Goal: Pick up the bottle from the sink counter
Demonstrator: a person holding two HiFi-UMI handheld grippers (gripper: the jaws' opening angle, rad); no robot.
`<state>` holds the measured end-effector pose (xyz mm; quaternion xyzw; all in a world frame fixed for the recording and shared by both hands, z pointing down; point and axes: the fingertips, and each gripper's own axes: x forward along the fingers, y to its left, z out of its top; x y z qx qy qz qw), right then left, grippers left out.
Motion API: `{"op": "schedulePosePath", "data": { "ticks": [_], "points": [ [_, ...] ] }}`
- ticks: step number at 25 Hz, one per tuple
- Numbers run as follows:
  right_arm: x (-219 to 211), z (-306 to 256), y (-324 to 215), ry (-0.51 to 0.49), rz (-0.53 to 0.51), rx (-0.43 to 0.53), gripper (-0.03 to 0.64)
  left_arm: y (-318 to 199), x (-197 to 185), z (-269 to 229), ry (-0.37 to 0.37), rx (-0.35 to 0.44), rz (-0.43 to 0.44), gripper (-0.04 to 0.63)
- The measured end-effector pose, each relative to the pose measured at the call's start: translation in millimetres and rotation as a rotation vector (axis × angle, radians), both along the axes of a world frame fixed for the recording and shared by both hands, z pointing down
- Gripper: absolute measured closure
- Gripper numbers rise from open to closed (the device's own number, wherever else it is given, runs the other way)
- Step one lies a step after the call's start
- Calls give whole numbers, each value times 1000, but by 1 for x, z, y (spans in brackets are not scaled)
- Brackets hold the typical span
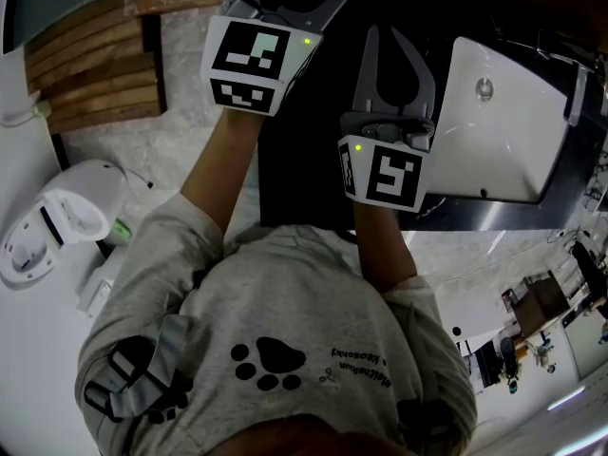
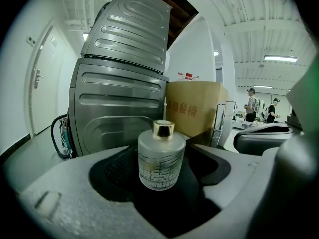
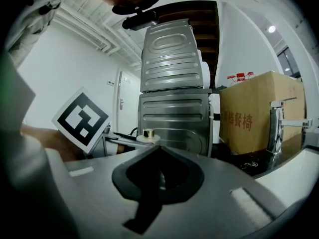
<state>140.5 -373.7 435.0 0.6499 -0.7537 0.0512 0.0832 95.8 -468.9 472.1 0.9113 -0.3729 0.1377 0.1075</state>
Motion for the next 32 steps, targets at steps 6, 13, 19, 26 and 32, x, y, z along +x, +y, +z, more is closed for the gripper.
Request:
{"op": "schedulePosePath", "data": {
  "ticks": [6,13,19,26,32],
  "points": [
    [0,-1,-1,-1,8,0,616,-5,2,5,-25,-32,15,224],
    [3,2,-5,-4,12,-8,617,-12,9,8,-43,-39,24,207],
    [8,3,-6,-6,20,-11,617,-19,20,10,-68,-36,38,207],
    [14,0,-7,-8,29,-6,616,-25,25,10,-70,-37,33,209],
    [16,0,-6,-11,31,-5,617,-27,26,9,-54,-32,24,212]
  ]
}}
